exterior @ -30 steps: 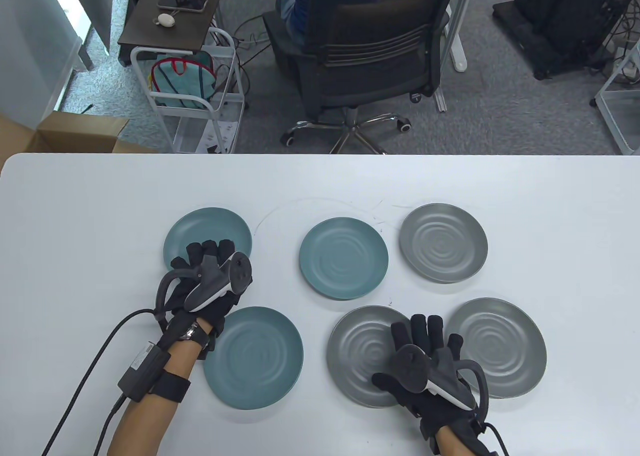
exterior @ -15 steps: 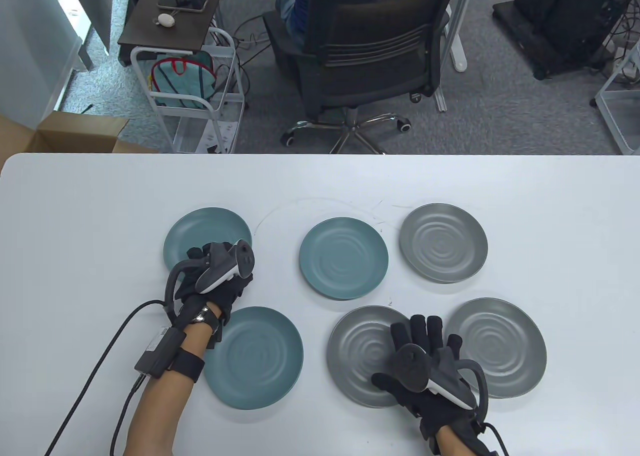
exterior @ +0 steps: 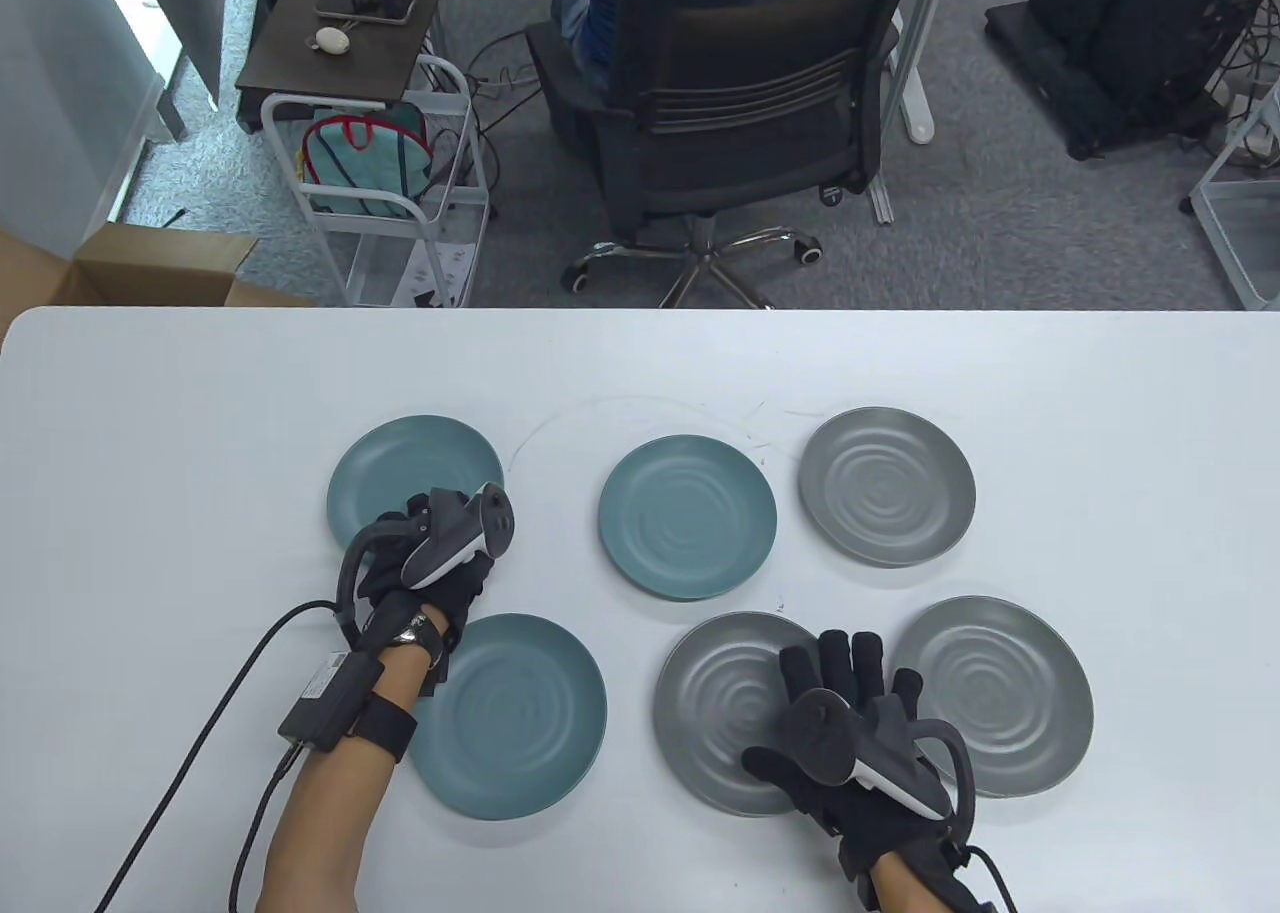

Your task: Flip plate to back facing up

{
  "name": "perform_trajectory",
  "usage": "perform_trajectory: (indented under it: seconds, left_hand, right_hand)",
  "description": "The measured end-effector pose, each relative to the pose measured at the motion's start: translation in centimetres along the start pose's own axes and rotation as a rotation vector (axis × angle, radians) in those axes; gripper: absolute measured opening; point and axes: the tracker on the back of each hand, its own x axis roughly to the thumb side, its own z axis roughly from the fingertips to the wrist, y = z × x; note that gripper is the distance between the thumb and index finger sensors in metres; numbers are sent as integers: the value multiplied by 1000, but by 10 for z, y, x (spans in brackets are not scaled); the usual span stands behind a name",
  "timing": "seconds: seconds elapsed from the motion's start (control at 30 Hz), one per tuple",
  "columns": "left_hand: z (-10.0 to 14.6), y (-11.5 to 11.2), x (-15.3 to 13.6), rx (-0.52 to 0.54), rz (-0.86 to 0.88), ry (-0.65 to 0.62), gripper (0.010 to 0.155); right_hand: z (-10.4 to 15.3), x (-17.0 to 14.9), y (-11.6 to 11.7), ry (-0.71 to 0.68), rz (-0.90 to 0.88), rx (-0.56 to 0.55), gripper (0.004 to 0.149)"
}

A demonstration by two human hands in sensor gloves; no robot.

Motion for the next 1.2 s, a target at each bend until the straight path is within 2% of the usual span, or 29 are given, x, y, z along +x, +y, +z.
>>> perform_trajectory:
  seconds: [0.37, 0.7, 1.2]
  left_hand:
    - [-2, 2, 6, 19, -17, -16, 69]
    - [8, 21, 2, 0, 104, -53, 66]
    - [26, 58, -27, -12, 611, -174, 65]
  right_hand:
    - [0, 1, 0, -10, -12, 1, 95]
    - [0, 2, 0, -24, -19, 4, 95]
    - [0, 4, 3, -37, -38, 13, 95]
